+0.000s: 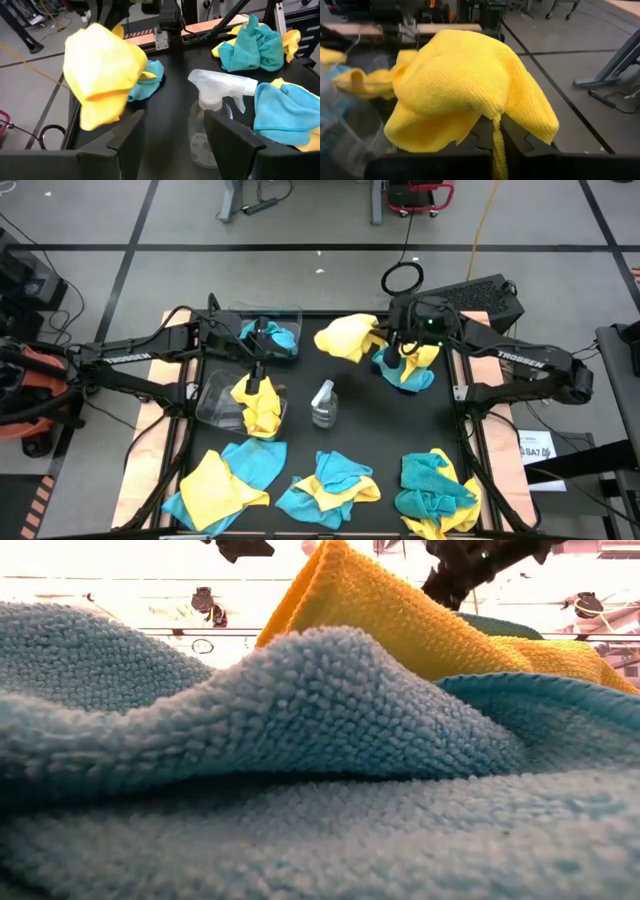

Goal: Sort microfiber towel by color & place in baskets
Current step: Put the yellow microfiber cloth into the bottom transparent bin

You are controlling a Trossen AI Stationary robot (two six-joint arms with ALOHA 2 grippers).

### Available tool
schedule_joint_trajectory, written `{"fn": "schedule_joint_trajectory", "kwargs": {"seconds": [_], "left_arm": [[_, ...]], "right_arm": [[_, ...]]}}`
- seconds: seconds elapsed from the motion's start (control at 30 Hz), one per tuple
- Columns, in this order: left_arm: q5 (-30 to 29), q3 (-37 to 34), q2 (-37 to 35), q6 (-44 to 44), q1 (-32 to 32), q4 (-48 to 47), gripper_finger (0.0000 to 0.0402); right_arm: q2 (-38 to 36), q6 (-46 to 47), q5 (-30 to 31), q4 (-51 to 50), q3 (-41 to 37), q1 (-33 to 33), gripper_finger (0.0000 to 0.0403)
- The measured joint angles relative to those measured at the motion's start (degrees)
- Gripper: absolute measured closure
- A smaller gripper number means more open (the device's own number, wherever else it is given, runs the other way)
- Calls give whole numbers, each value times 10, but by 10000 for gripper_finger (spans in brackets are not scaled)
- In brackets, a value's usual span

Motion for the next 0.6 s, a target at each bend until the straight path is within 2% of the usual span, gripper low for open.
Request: {"fn": "schedule_joint_trajectory", "kwargs": {"seconds": [0.43,0.5,0.6], "left_arm": [[-5,0,0,-2,-1,-2,193],[-5,0,0,-2,-1,-2,193],[-5,0,0,-2,-1,-2,193]], "right_arm": [[47,-17,4,-28,17,0,330],[55,-26,2,-39,17,0,335],[68,-31,-2,-39,17,0,365]]}}
